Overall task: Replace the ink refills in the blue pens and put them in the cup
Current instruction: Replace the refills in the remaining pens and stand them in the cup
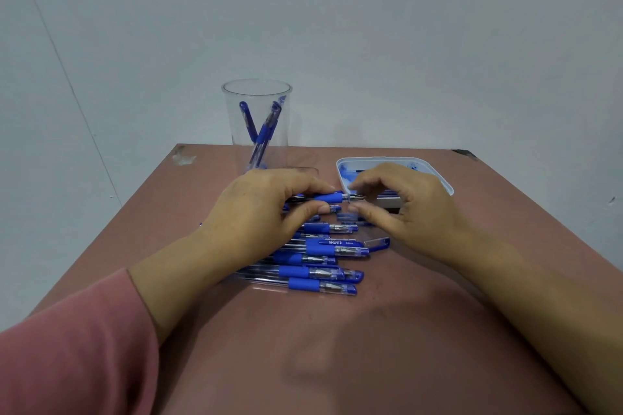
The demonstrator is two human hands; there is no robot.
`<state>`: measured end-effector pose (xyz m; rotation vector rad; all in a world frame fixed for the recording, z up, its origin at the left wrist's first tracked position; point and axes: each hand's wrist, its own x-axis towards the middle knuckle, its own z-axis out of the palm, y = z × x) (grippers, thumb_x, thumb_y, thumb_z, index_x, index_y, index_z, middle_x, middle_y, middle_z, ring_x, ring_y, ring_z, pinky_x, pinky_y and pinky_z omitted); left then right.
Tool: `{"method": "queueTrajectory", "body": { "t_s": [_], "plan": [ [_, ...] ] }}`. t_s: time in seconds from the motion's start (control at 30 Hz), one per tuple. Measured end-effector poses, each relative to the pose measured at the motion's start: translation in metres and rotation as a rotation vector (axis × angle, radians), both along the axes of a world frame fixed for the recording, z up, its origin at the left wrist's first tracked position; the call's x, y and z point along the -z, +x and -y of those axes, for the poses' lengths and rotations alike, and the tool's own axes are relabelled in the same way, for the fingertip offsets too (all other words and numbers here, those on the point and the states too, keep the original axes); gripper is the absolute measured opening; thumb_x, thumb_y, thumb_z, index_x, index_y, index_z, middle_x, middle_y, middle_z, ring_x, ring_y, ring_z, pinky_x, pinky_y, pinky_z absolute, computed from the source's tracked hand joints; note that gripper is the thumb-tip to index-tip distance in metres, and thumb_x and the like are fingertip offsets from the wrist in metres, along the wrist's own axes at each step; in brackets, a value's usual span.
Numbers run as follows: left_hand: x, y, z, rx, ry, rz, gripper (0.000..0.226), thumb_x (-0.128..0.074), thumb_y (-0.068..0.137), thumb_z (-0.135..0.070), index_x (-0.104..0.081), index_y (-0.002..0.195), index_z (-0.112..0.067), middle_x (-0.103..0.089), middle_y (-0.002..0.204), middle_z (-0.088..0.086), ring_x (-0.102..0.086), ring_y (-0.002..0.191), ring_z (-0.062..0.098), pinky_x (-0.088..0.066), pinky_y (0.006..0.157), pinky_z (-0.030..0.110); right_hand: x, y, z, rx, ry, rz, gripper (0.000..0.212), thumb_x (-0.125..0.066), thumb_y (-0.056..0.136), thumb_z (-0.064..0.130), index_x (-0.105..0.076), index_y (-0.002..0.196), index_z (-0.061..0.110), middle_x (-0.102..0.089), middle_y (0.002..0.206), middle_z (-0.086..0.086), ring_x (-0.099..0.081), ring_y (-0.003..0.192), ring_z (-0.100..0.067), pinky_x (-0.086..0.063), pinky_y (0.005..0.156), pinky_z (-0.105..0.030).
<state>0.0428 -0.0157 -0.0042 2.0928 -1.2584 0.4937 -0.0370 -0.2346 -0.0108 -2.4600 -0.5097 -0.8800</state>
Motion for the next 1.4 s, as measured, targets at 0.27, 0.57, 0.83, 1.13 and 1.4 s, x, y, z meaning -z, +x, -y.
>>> {"method": "queueTrajectory", "body": {
  "t_s": [0.27, 0.57, 0.83, 1.13, 1.4],
  "plan": [
    [-0.001, 0.0, 0.0, 0.008, 0.015, 0.015, 0.029, -0.055, 0.085, -0.048, -0.068, 0.11, -0.041, -0.059, 0.086, -0.033, -0.059, 0.086, -0.007, -0.052, 0.071, 0.018, 0.0, -0.001, 0.001, -0.004, -0.027, 0.022, 0.031, -0.065, 0.087, 0.04, -0.06, 0.116, 0.031, -0.062, 0.09, 0.015, -0.06, 0.085, -0.002, -0.048, 0.078, -0.016],
    [0.0, 0.001, 0.0, 0.005, 0.007, 0.021, 0.024, -0.062, 0.087, -0.042, -0.069, 0.11, -0.04, -0.064, 0.089, -0.028, -0.058, 0.084, -0.006, -0.052, 0.07, 0.02, 0.0, 0.0, 0.002, 0.001, -0.031, -0.001, 0.029, -0.06, 0.09, 0.039, -0.064, 0.114, 0.023, -0.064, 0.089, 0.011, -0.061, 0.083, -0.005, -0.049, 0.075, -0.021],
    [0.0, 0.0, 0.001, 0.015, 0.009, 0.006, 0.029, -0.056, 0.086, -0.049, -0.068, 0.11, -0.04, -0.067, 0.091, -0.025, -0.059, 0.084, -0.005, -0.053, 0.071, 0.022, -0.001, -0.002, 0.001, -0.006, -0.021, -0.083, 0.03, -0.047, 0.095, 0.043, -0.068, 0.105, 0.024, -0.063, 0.086, 0.015, -0.06, 0.081, -0.005, -0.047, 0.071, -0.018],
    [0.001, -0.001, 0.001, -0.001, 0.012, 0.005, 0.026, -0.061, 0.087, -0.042, -0.069, 0.111, -0.038, -0.07, 0.092, -0.021, -0.059, 0.083, -0.002, -0.053, 0.071, 0.023, 0.001, 0.001, -0.002, -0.002, -0.027, -0.017, 0.017, -0.059, 0.092, 0.032, -0.066, 0.1, 0.018, -0.062, 0.088, 0.011, -0.06, 0.081, -0.005, -0.05, 0.071, -0.03],
    [0.001, 0.002, 0.0, -0.033, 0.018, -0.027, 0.024, -0.066, 0.085, -0.039, -0.07, 0.109, -0.039, -0.067, 0.091, -0.027, -0.06, 0.088, -0.004, -0.053, 0.074, 0.021, -0.011, -0.008, 0.01, 0.04, 0.014, -0.211, 0.025, -0.075, 0.082, 0.026, -0.061, 0.1, 0.035, -0.063, 0.093, 0.021, -0.059, 0.089, -0.002, -0.045, 0.077, -0.013]
  ]
}}
